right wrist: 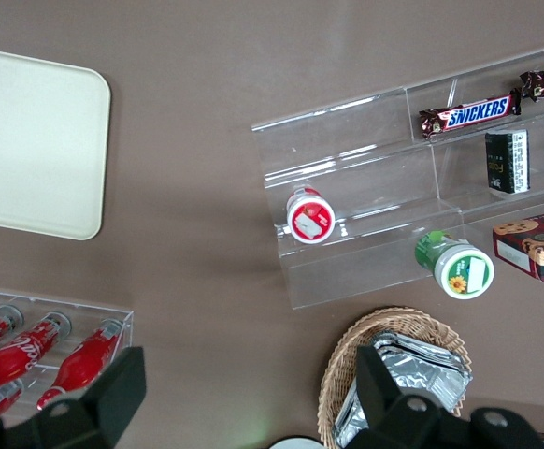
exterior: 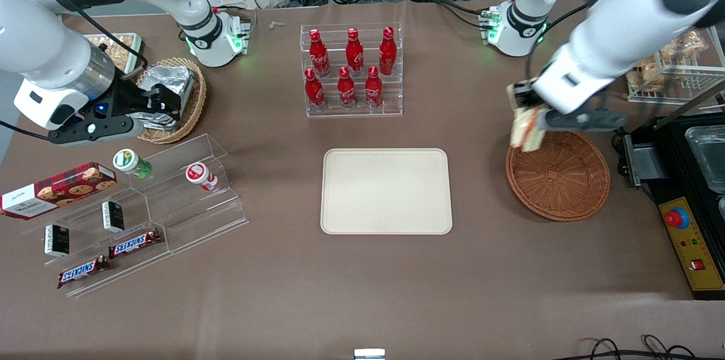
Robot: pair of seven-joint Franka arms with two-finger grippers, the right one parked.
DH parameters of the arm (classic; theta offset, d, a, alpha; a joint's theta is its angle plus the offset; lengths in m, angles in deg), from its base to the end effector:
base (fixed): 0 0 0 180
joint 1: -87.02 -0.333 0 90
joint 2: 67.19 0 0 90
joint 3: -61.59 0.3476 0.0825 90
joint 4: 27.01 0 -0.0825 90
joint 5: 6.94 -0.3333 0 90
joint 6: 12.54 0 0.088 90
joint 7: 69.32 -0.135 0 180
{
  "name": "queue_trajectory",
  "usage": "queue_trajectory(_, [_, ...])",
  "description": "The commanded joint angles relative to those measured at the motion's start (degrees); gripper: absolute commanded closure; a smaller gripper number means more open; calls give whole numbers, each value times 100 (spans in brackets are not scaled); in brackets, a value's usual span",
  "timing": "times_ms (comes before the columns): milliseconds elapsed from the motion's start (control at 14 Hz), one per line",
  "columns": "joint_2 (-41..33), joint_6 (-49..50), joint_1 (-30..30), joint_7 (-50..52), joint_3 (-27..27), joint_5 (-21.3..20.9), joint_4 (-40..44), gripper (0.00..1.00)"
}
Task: Place sandwich from basket to tray
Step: 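Carry the sandwich with the left gripper over the white tray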
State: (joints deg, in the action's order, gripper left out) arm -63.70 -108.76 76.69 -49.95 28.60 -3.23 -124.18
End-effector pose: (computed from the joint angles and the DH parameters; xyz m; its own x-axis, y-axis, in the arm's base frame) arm 0.4812 -0.2010 0.5585 0.9940 -0.0516 -0.0963 -0.0450 -0.9966 0.0687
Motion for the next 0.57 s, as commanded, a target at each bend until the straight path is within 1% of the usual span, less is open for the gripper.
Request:
queue_trajectory(0, [317, -1569, -40, 346, -443, 7, -1116, 100])
queue_trajectory(143, [958, -2206, -31, 514, -585, -107, -1225, 100])
queue_trajectory(286, [1555, -2522, 292, 837, -603, -729, -1181, 100])
queue_trajectory(357, [1915, -2829, 408, 1266, -586, -1228, -1163, 100])
queue_trajectory(500, [2662, -3427, 470, 2302, -586, -2483, -1137, 100])
